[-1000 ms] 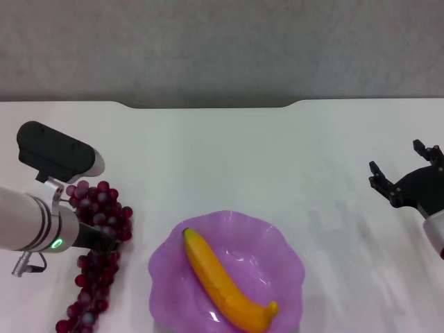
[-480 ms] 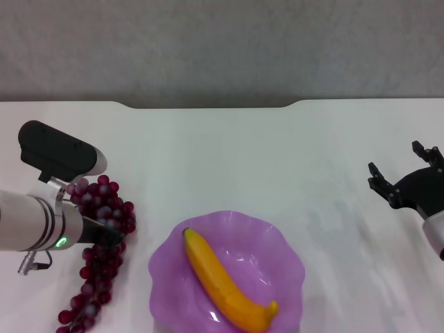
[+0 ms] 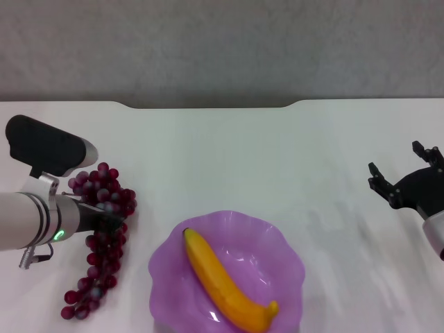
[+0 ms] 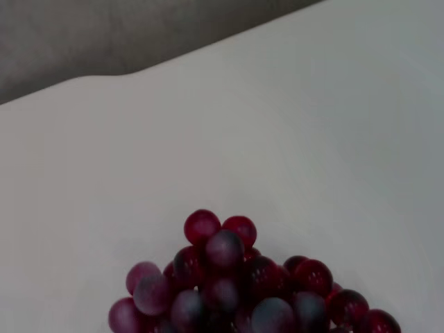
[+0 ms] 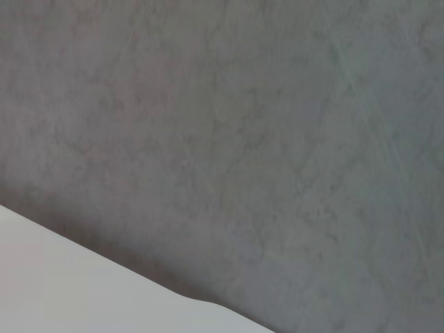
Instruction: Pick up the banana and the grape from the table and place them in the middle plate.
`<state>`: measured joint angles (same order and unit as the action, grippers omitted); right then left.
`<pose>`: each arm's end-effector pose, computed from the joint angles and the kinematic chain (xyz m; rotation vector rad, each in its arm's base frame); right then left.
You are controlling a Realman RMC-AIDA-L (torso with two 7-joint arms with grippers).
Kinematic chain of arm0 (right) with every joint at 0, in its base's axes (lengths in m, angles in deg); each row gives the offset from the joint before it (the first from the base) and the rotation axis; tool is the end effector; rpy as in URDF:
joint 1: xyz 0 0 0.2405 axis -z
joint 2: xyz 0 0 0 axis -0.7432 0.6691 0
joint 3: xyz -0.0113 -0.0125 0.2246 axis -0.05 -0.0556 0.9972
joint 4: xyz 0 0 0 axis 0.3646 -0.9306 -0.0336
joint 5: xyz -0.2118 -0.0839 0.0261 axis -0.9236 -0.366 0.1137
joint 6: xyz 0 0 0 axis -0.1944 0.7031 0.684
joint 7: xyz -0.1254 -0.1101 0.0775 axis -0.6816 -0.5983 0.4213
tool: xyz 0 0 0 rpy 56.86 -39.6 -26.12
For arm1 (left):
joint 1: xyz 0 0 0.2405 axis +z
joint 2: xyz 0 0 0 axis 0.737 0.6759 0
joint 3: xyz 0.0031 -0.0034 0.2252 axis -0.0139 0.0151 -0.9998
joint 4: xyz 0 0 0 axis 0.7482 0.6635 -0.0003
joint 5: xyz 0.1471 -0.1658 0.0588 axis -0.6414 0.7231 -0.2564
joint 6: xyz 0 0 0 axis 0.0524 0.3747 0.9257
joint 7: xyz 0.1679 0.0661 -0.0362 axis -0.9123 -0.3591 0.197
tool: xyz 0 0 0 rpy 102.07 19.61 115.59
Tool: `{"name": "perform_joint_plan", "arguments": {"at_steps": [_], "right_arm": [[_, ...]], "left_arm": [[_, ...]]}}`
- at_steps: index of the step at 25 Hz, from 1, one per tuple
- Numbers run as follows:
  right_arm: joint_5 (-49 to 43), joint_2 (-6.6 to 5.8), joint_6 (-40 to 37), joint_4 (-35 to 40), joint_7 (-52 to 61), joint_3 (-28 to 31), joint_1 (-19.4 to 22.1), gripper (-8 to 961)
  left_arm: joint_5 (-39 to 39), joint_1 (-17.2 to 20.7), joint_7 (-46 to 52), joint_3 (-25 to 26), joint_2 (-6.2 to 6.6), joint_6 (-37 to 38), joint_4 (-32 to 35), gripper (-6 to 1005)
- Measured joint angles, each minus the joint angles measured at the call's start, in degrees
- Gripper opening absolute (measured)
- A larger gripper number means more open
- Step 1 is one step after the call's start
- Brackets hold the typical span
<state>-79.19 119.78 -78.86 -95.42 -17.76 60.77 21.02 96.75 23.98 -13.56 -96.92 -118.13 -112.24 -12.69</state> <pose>0.3145 0.3805 -0.0486 -1.8335 0.3115 0.3005 -0.2668 0.4121 -0.0505 -2.0749 -0.9698 0.1920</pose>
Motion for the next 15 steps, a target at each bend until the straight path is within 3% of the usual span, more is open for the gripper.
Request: {"name": "perform_joint_plan", "arguments": {"at_steps": [8,15], "right_arm": [[-0.15,0.00,0.02,0.23,0.00,0.00,-0.05,882],[-0.09,0.00,0.02,0.28,0.00,0.00,-0.14,882]], "left_arm": [[0.88,3.19,-0.29,0.33,0.15,5.74,2.54,371],[1.73,11.35,-0.56,0.68,0.38,13.73,11.69,342]]}}
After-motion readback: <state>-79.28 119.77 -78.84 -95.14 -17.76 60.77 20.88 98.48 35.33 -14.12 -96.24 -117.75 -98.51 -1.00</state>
